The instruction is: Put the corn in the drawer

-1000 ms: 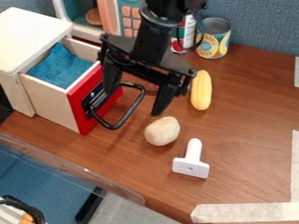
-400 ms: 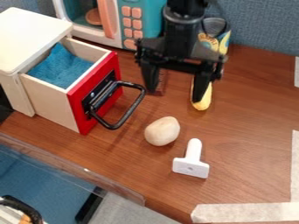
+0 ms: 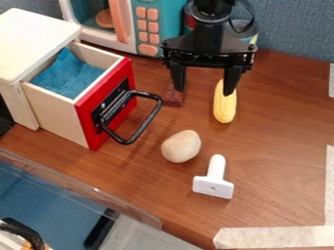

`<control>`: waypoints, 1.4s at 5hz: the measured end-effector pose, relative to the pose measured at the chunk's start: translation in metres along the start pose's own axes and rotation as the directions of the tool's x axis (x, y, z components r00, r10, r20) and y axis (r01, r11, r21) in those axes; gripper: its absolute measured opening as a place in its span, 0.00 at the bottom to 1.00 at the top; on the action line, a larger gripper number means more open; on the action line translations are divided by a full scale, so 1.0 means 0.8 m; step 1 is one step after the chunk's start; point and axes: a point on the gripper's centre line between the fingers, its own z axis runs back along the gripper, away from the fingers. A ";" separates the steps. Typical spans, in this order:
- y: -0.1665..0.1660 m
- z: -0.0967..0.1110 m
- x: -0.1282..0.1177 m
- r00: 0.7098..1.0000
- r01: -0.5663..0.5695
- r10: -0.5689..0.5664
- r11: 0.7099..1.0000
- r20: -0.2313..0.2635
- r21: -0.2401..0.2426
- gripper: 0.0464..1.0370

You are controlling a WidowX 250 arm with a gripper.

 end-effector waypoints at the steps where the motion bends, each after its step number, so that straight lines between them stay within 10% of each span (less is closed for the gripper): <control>1: -0.011 -0.016 0.020 0.999 -0.050 0.050 0.999 -0.013 -0.009 0.96; 4: -0.059 -0.054 0.057 0.994 -0.091 0.090 0.996 -0.056 -0.019 0.96; 7: -0.047 -0.081 0.054 0.995 -0.068 0.073 0.995 -0.068 0.074 0.96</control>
